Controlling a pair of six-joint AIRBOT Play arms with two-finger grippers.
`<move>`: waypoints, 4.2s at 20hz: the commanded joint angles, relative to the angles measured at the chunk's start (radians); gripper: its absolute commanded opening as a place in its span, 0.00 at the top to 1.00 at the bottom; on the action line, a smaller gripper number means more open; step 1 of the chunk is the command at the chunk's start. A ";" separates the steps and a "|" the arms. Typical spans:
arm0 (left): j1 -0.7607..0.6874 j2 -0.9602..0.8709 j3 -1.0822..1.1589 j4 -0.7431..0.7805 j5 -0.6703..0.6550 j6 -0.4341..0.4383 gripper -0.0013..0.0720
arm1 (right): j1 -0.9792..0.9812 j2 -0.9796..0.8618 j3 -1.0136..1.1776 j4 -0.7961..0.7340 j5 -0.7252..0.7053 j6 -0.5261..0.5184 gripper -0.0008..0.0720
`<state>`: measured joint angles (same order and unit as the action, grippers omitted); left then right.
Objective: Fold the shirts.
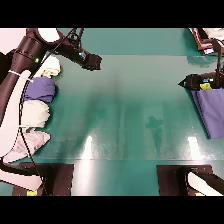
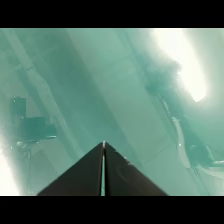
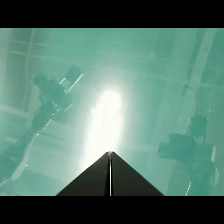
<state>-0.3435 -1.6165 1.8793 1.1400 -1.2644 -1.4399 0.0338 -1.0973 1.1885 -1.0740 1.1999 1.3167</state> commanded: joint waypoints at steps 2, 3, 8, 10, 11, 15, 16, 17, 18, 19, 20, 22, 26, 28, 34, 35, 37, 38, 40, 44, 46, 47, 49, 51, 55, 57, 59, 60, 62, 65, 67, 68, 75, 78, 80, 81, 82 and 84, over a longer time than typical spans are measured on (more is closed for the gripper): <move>-0.001 0.000 0.000 0.000 0.000 0.000 0.95 | 0.004 0.000 0.001 0.001 -0.003 0.000 0.96; 0.000 0.000 0.000 0.000 0.000 0.000 0.95 | 0.004 0.000 0.001 0.001 -0.003 0.000 0.96; -0.001 0.000 0.000 0.000 0.000 0.000 0.95 | 0.004 0.000 0.001 0.001 -0.004 0.000 0.96; 0.000 0.000 0.000 0.000 0.000 0.000 0.95 | 0.004 0.000 0.001 0.001 -0.003 0.000 0.96; -0.001 0.000 0.000 0.000 0.000 0.000 0.95 | 0.004 0.000 0.001 0.001 -0.004 0.000 0.96; -0.001 0.000 0.000 -0.001 0.004 0.000 0.95 | 0.004 0.000 0.001 0.001 -0.004 0.000 0.96; 0.000 0.000 0.000 0.011 0.024 0.001 0.95 | 0.004 0.000 0.001 0.001 -0.004 0.000 0.96; 0.003 0.000 0.000 0.057 0.047 0.009 0.94 | 0.004 0.000 0.001 0.001 -0.004 0.000 0.96; 0.010 0.000 0.000 0.136 0.065 0.005 0.60 | 0.004 0.000 0.001 0.001 -0.004 0.000 0.96; 0.021 0.000 0.000 0.235 0.085 -0.026 0.15 | 0.004 0.000 0.001 0.001 -0.004 0.000 0.96; 0.041 0.000 0.000 0.360 0.111 -0.090 0.07 | 0.004 0.000 0.001 0.001 -0.003 0.000 0.96; 0.108 -0.003 0.000 0.537 0.159 -0.164 0.07 | 0.004 0.000 0.001 0.001 -0.004 0.000 0.96; 0.307 -0.042 0.000 0.557 0.212 -0.221 0.07 | 0.004 0.000 0.001 0.002 -0.008 0.000 0.96; 0.381 -0.081 0.000 0.550 0.227 -0.220 0.07 | 0.004 0.000 0.000 0.002 -0.016 0.000 0.96; 0.492 -0.214 0.003 0.513 0.290 -0.181 0.07 | 0.004 0.000 -0.003 0.002 -0.019 0.000 0.96; 0.499 -0.233 0.004 0.514 0.291 -0.173 0.07 | 0.004 0.000 -0.008 0.003 -0.021 0.001 0.96; 0.511 -0.268 0.005 0.509 0.307 -0.168 0.07 | 0.004 0.000 -0.033 0.008 -0.023 0.001 0.96; 0.513 -0.281 0.004 0.509 0.316 -0.163 0.07 | 0.004 0.000 -0.048 0.009 -0.022 0.001 0.96; 0.513 -0.300 0.005 0.510 0.344 -0.146 0.07 | 0.004 0.000 -0.071 0.010 -0.020 0.001 0.96; 0.513 -0.298 0.013 0.510 0.366 -0.146 0.88 | 0.004 0.000 -0.081 0.010 -0.022 0.001 0.96; 0.513 -0.297 0.043 0.509 0.314 -0.150 0.95 | 0.004 0.000 -0.081 0.009 -0.022 0.001 0.96; 0.512 -0.297 0.077 0.507 0.264 -0.150 0.95 | 0.004 0.000 -0.081 0.009 -0.023 0.001 0.96; 0.512 -0.287 0.172 0.498 0.180 -0.185 0.95 | 0.004 0.000 -0.079 0.010 -0.023 0.001 0.96; 0.505 -0.204 0.200 0.499 0.211 -0.212 0.95 | 0.004 0.000 -0.056 0.009 -0.016 0.001 0.96; 0.505 -0.101 0.186 0.502 0.229 -0.209 0.95 | 0.004 0.000 0.028 0.008 -0.032 0.001 0.96; 0.504 -0.102 0.111 0.499 0.218 -0.214 0.34 | 0.004 0.000 0.050 0.009 -0.027 0.001 0.96; 0.504 -0.121 0.026 0.492 0.234 -0.212 0.24 | 0.004 0.000 0.052 0.009 -0.007 0.001 0.96; 0.505 -0.145 0.004 0.496 0.240 -0.212 0.24 | 0.004 0.000 0.051 0.008 0.000 0.001 0.96; 0.504 -0.206 -0.003 0.501 0.244 -0.211 0.24 | 0.004 0.000 0.051 0.008 0.000 0.001 0.96; 0.505 -0.291 -0.003 0.483 0.301 -0.211 0.24 | 0.004 0.000 0.051 0.008 0.001 0.001 0.96; 0.505 -0.326 -0.002 0.484 0.353 -0.210 0.24 | 0.004 0.000 0.051 0.008 0.008 0.001 0.96; 0.505 -0.339 -0.001 0.484 0.380 -0.210 0.24 | 0.004 0.000 0.049 0.008 0.011 0.001 0.96; 0.518 -0.349 0.005 0.513 0.412 -0.215 0.75 | 0.004 0.000 0.049 0.008 0.015 0.001 0.96; 0.527 -0.310 0.018 0.510 0.327 -0.213 0.95 | 0.004 0.000 0.049 0.008 0.012 0.001 0.96; 0.524 -0.244 0.042 0.509 0.312 -0.214 0.95 | 0.004 0.000 0.050 0.009 0.000 0.001 0.96; 0.518 -0.196 0.054 0.505 0.314 -0.214 0.95 | 0.004 0.003 0.050 0.009 -0.007 0.001 0.96; 0.507 -0.137 0.070 0.502 0.311 -0.213 0.95 | 0.004 0.011 0.050 0.009 -0.022 0.001 0.96; 0.471 -0.003 0.109 0.501 0.290 -0.209 0.95 | 0.004 0.033 0.069 0.009 -0.072 0.001 0.96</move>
<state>0.1570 -1.7588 1.9472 1.6478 -0.9478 -1.6531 0.0368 -1.0832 1.2434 -1.0660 1.1816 1.3174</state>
